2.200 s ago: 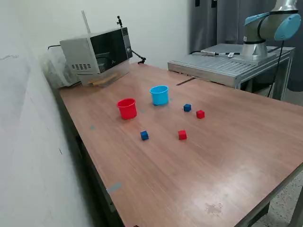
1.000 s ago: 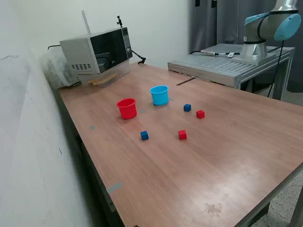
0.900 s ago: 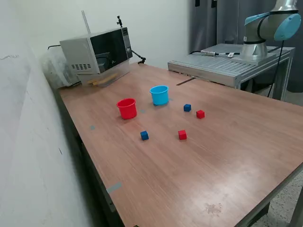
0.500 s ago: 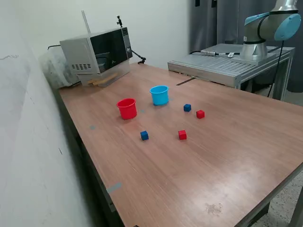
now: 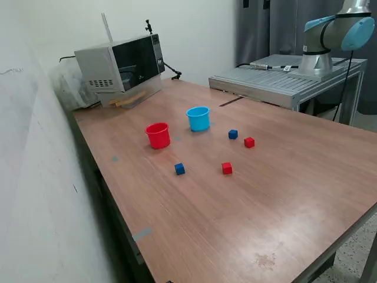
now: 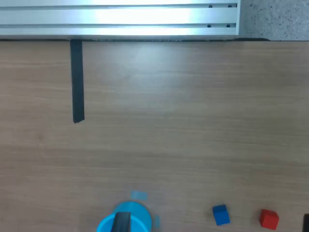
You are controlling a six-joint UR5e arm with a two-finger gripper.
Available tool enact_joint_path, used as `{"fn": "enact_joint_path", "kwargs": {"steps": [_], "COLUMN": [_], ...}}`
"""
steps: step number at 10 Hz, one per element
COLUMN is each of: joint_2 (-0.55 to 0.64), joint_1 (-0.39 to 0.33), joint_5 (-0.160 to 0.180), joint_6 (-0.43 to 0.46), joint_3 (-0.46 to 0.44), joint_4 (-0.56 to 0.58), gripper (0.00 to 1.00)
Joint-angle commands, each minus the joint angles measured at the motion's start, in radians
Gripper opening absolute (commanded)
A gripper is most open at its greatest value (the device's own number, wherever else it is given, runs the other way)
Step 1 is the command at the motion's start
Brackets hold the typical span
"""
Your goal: Place red objects in the red bin, and blue objects in the blue bin.
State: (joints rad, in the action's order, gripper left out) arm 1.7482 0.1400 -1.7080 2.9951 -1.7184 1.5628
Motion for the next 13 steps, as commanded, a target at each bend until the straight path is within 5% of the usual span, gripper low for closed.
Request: {"fn": "enact_joint_path", "kwargs": {"steps": [1,5,7,10,13], "joint_2": [0.001,-0.009,-0.106,-0.243,-0.288], "joint_1": [-0.002,0.009,-0.005,-0.063,-0.088], "joint_5": [-0.001,-0.002,0.034,0.041,0.1], "joint_6": [0.001,-0.013,-0.019,-0.019,-0.018], "joint_3": [-0.001,0.006,0.107,0.198,0.067], "joint_4": [0.0,-0.001,0.02,0.132,0.342], "gripper": [1.0,1.0,1.0,1.0,1.0]}}
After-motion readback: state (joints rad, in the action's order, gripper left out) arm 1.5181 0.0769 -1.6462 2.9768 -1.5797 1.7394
